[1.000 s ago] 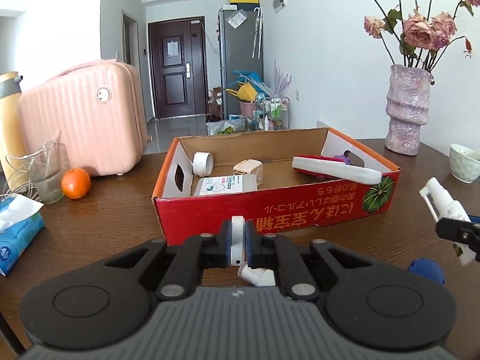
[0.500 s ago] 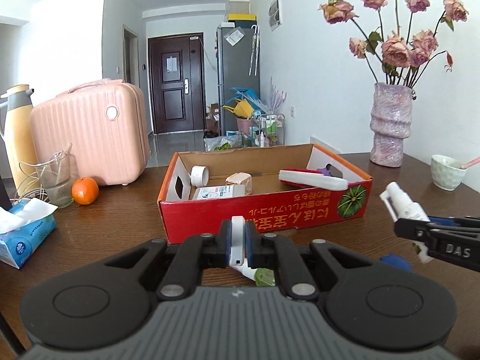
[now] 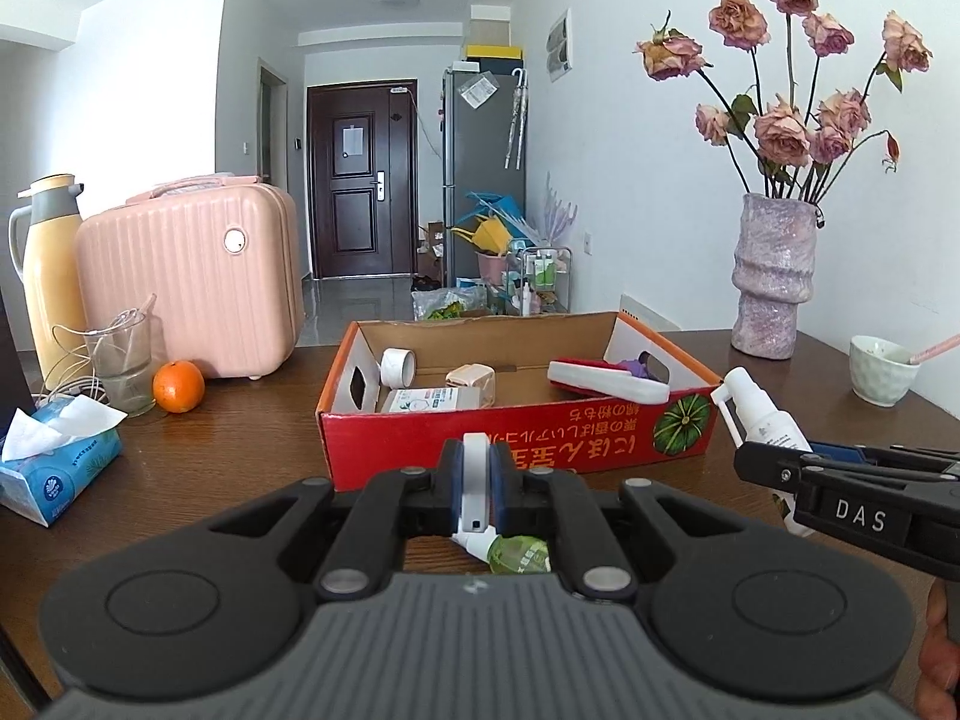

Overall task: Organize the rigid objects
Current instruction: 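Carry the white spray bottle and white round container over the red box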

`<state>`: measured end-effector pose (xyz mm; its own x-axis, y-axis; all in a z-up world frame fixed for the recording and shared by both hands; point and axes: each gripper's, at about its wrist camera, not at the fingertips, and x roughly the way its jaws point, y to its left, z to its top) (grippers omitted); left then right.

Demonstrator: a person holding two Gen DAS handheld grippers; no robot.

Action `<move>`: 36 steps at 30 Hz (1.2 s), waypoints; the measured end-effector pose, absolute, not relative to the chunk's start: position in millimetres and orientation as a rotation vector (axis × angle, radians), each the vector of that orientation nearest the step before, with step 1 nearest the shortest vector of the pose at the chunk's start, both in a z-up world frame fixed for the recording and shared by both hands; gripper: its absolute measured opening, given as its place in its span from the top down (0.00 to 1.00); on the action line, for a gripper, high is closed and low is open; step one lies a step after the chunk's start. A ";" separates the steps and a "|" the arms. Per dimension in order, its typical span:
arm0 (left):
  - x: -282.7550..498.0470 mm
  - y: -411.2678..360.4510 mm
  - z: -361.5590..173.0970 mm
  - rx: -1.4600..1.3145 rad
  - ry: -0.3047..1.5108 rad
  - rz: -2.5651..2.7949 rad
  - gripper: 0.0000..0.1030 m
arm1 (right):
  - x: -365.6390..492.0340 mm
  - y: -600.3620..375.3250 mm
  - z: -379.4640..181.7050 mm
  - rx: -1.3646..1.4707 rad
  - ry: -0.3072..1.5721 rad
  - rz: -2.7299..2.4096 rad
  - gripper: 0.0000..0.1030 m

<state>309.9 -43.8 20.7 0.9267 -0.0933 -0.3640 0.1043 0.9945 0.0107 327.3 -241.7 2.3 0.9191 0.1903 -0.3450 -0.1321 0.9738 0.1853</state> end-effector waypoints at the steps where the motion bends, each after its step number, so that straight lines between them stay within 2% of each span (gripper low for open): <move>1: 310.2 -44.2 21.8 0.026 0.370 -0.101 0.90 | 328.4 -241.7 3.8 0.161 0.368 0.168 0.74; 19: 356.6 -51.7 51.3 -0.049 0.318 -0.044 0.90 | 381.9 -232.1 36.5 0.120 0.303 0.163 0.74; 36: 434.1 -54.5 44.2 -0.079 0.343 -0.005 0.90 | 451.2 -228.7 39.6 0.092 0.289 0.149 0.74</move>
<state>434.1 -54.5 44.2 0.9419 -0.0182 -0.3355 -0.0085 0.9969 -0.0780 451.2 -228.7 39.6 0.9477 0.1596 -0.2765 -0.1332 0.9847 0.1121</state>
